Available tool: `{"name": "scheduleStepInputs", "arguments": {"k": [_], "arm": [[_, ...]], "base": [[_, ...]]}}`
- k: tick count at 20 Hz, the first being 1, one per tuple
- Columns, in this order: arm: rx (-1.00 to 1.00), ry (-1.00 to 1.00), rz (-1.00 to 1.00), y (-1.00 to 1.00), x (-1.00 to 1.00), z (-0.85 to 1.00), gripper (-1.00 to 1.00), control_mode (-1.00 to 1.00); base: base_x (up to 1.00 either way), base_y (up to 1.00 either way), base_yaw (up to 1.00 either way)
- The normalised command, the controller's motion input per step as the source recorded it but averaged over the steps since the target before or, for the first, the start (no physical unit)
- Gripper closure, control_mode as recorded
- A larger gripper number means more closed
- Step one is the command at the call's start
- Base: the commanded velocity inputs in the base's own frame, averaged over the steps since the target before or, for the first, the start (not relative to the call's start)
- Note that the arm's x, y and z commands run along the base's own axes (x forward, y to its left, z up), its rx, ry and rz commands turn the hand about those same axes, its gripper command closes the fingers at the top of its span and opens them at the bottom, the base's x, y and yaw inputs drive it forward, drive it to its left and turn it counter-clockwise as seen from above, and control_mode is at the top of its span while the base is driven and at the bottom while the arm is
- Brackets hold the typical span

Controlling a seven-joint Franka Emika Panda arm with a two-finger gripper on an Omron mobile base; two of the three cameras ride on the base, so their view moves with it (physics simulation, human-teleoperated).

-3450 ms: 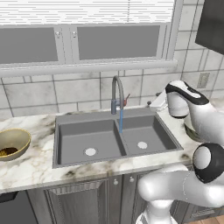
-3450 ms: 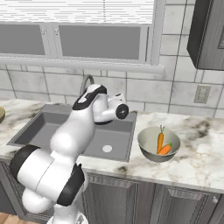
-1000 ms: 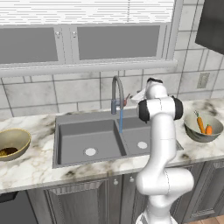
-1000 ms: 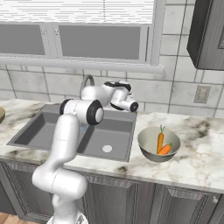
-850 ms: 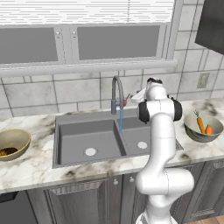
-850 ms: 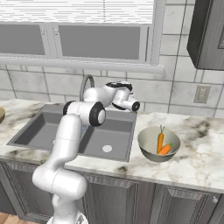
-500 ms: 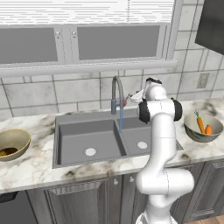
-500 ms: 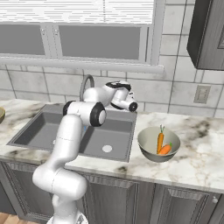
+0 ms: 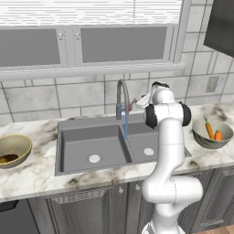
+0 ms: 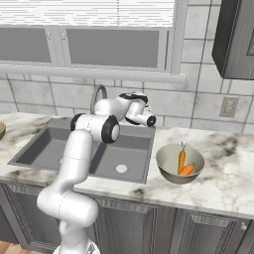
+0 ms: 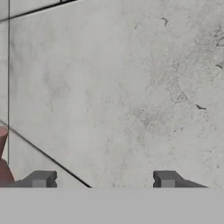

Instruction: Pick the carrots from the sink and place them in one bowl. Place the sweet potato in the other bowl. Then turn off the sink faucet.

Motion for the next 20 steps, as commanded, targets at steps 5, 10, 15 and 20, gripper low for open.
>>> {"name": "scheduleStepInputs", "arguments": {"k": [5, 10, 15, 20], "arm": [[0.0, -0.01, 0.18, 0.74, 0.21, 0.02, -1.0, -1.0], [0.0, -0.07, 0.03, 0.97, 0.17, 0.22, -1.0, -1.0], [-0.03, -0.06, 0.0, 1.0, 0.07, 0.36, -1.0, -1.0], [-0.01, 0.0, 0.0, 0.95, 0.11, 0.79, -1.0, -1.0]], "base": [[0.0, 0.0, 0.0], [0.0, 0.0, 0.0], [0.0, 0.0, 0.0], [0.0, 0.0, 0.0]]}}
